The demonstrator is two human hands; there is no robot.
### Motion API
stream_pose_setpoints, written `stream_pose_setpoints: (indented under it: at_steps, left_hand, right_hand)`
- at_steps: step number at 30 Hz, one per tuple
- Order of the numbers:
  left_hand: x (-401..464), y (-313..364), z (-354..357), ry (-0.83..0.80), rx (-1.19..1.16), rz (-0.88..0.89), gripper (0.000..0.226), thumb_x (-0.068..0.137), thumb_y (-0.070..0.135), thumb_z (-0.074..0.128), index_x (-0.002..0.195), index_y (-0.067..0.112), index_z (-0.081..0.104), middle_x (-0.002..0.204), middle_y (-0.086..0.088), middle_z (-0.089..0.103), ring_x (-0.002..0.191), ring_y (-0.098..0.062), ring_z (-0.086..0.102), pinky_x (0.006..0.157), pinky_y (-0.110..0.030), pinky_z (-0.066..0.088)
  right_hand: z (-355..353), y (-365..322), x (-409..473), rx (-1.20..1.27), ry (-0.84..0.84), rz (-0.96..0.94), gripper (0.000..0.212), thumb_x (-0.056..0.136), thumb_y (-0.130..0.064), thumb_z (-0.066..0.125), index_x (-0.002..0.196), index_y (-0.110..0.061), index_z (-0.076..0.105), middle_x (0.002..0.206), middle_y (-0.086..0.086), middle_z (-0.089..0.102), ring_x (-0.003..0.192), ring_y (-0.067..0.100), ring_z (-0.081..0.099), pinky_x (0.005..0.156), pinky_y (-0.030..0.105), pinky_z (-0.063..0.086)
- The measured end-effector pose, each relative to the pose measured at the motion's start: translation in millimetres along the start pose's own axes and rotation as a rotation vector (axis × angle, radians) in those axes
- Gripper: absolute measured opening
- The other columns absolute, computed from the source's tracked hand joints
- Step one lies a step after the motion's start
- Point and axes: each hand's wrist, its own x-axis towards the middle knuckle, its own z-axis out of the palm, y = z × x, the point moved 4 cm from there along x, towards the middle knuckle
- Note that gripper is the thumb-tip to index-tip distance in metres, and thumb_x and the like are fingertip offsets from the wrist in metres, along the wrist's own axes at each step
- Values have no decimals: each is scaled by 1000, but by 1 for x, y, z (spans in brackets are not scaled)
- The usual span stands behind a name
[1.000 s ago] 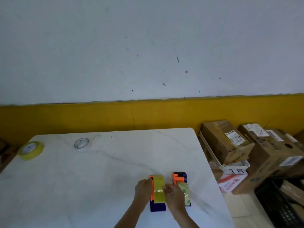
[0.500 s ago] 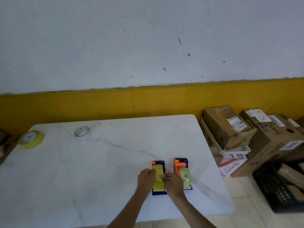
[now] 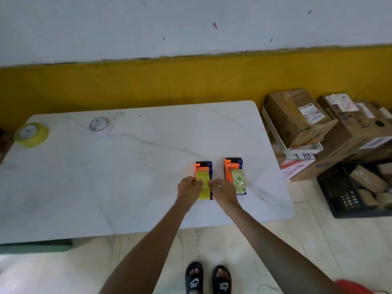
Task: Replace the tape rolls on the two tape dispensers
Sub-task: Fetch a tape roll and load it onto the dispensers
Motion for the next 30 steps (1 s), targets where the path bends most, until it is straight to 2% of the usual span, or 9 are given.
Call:
stream_pose_setpoints:
  at_steps: [3, 6, 11, 14, 17, 20, 25, 28, 30]
  left_hand:
    - [0, -1, -1, -14, 12, 11, 24, 88, 26, 53, 74, 8, 58, 70, -7, 55, 68, -24, 48, 61, -28, 38]
    - [0, -4, -1, -21, 15, 22, 30, 89, 28, 53, 64, 12, 49, 64, -2, 49, 63, -22, 44, 56, -27, 35]
    - [3, -10, 2, -17, 14, 66, 38, 89, 36, 50, 73, 2, 57, 66, -8, 54, 64, -23, 50, 59, -33, 42]
    - [8, -14, 3, 0, 50, 106, 41, 89, 40, 48, 69, 5, 54, 62, -7, 54, 62, -24, 54, 60, -38, 48]
    - [10, -12, 2, 1, 91, 135, 40, 90, 40, 47, 61, 13, 44, 58, -4, 50, 59, -22, 51, 57, -32, 40]
    - [14, -14, 2, -4, 117, 153, 42, 90, 44, 44, 60, 14, 42, 57, -5, 49, 58, -25, 54, 56, -32, 40]
    - [19, -17, -1, 3, 127, 172, 51, 86, 55, 40, 59, 13, 43, 55, -7, 47, 63, -35, 61, 57, -36, 43]
    - [22, -13, -3, 27, 162, 202, 56, 86, 61, 35, 57, 14, 38, 52, -5, 43, 51, -22, 45, 54, -34, 37]
    - [21, -13, -3, 39, 209, 203, 56, 87, 62, 38, 56, 15, 32, 51, 1, 36, 50, -16, 37, 53, -30, 31]
  right_hand:
    - [-5, -13, 12, -52, 76, -84, 29, 90, -9, 46, 62, -9, 48, 58, 2, 46, 61, 19, 43, 52, 25, 31]
    - [-5, -32, 33, -103, 67, -156, 21, 91, -10, 48, 87, -4, 68, 84, 9, 68, 82, 24, 61, 72, 32, 49]
    - [14, -49, 80, -520, -419, -51, 39, 94, -23, 49, 132, -20, 55, 127, 6, 59, 112, 24, 58, 83, 31, 49]
    - [20, -49, 98, -675, -569, 8, 32, 94, -30, 48, 121, -24, 63, 119, 4, 62, 100, 23, 65, 79, 35, 59]
    - [22, -52, 116, -709, -608, -28, 21, 90, -32, 60, 100, -19, 73, 99, 3, 70, 82, 17, 69, 73, 32, 59]
    - [30, -56, 126, -955, -597, -259, 23, 88, -25, 62, 67, -18, 69, 74, 0, 64, 72, 21, 62, 70, 32, 47]
    - [38, -49, 128, -1066, -462, -521, 17, 91, -21, 59, 92, -13, 75, 92, -2, 49, 87, 17, 52, 72, 32, 38]
    - [38, -42, 136, -1111, -433, -462, 26, 89, -19, 59, 63, -16, 61, 78, 1, 49, 78, 22, 53, 67, 31, 38]
    - [39, -40, 141, -1116, -410, -418, 30, 87, -17, 57, 58, -15, 51, 72, 7, 53, 73, 28, 56, 65, 32, 42]
